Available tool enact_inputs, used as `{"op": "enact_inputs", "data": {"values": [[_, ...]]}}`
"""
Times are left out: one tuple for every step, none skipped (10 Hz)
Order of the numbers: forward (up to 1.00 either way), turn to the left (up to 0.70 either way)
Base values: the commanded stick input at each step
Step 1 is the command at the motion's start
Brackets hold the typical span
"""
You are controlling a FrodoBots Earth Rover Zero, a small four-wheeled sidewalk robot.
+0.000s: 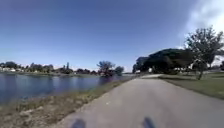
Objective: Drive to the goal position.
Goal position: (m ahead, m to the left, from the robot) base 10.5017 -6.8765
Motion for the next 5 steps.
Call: {"op": "enact_inputs", "data": {"values": [[0.85, 0.00], [0.85, 0.00], [0.85, 0.00], [0.85, 0.00], [0.85, 0.00]]}}
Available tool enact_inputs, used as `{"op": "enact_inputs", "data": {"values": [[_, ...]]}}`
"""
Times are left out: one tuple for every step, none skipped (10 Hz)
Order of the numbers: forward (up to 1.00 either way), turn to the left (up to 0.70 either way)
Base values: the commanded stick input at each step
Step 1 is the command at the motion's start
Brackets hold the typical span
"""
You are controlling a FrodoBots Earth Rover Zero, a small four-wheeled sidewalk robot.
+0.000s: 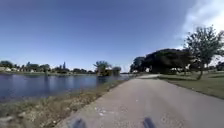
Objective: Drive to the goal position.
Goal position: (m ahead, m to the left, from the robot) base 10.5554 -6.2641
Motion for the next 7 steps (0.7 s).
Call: {"op": "enact_inputs", "data": {"values": [[0.85, 0.00], [0.85, -0.34], [0.85, -0.34], [0.85, -0.34], [0.85, -0.32], [0.85, -0.16], [0.85, -0.05]]}}
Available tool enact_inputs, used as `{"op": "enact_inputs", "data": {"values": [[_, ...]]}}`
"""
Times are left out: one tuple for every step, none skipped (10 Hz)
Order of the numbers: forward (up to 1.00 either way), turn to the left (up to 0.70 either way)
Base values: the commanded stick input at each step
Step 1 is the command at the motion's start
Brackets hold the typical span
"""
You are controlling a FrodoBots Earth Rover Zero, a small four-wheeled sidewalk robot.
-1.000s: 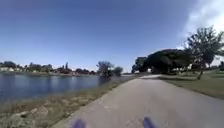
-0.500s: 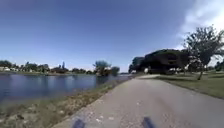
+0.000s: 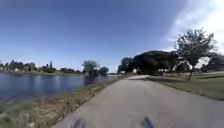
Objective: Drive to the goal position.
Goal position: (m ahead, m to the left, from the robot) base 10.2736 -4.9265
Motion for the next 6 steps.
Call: {"op": "enact_inputs", "data": {"values": [[0.85, 0.00], [0.85, 0.00], [0.85, 0.00], [0.85, 0.00], [0.85, 0.00], [0.85, 0.00]]}}
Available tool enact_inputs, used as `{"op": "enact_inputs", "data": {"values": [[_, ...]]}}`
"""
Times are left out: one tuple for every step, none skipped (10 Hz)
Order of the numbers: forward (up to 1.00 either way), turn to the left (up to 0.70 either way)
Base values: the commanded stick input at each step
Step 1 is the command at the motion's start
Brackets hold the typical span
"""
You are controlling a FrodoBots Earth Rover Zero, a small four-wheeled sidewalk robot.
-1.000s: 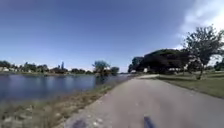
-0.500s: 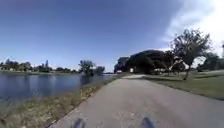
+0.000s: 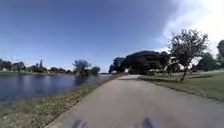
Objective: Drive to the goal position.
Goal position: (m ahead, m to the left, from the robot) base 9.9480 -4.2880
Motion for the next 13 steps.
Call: {"op": "enact_inputs", "data": {"values": [[0.85, 0.00], [0.85, 0.00], [0.85, 0.00], [0.85, 0.00], [0.85, 0.00], [0.85, 0.00], [0.85, 0.00], [0.85, 0.00], [0.85, 0.00], [0.85, 0.00], [0.85, 0.00], [0.85, 0.00], [0.85, 0.00]]}}
